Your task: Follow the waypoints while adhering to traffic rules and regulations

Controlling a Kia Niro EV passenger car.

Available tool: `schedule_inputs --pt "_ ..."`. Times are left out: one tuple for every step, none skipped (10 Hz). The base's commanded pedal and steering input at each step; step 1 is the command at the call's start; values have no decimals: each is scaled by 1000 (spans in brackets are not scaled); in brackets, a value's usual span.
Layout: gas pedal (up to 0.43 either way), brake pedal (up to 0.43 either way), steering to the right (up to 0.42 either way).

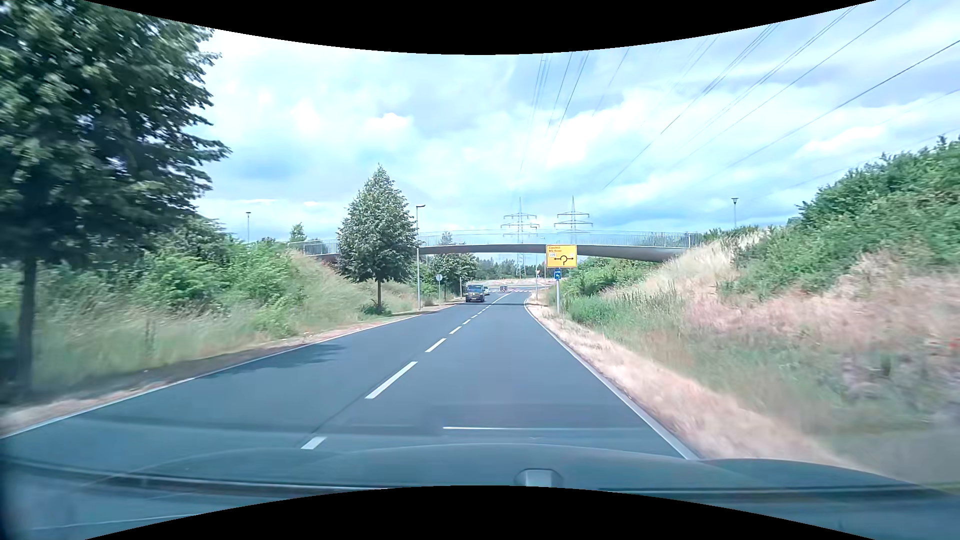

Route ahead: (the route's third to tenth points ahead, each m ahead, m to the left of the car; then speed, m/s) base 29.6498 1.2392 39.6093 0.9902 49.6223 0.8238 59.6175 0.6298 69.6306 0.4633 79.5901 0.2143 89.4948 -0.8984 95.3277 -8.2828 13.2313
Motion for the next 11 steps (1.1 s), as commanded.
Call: schedule_inputs --pt "118 18 2" --pt "118 12 2" --pt "118 12 1" --pt "118 18 2" --pt "118 18 2" --pt "118 12 2" --pt "110 12 1" --pt "110 18 1" --pt "110 12 1" --pt "98 18 2" --pt "98 12 4"
